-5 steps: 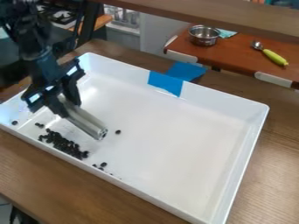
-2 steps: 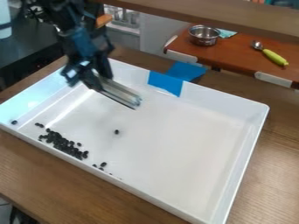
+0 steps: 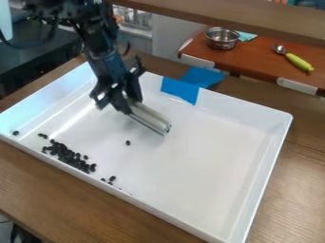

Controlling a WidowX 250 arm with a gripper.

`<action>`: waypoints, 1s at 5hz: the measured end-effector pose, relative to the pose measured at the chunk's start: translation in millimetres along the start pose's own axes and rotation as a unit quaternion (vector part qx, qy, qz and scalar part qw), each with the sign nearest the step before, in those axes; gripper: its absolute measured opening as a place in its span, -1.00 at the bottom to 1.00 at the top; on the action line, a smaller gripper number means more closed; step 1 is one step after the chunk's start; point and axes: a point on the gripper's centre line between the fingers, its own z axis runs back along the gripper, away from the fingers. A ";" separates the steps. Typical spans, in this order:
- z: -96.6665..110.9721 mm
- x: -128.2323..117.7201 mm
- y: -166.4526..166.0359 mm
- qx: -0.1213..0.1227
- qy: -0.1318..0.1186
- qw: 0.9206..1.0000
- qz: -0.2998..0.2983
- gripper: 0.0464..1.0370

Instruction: Sweep into pile

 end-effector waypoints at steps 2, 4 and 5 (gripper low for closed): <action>-5.0 -11.8 34.5 0.001 -0.010 1.000 -0.013 -0.35; 11.9 -22.8 75.7 0.007 0.010 1.000 -0.009 -0.35; 21.5 -23.8 83.5 0.000 0.004 1.000 -0.009 -0.35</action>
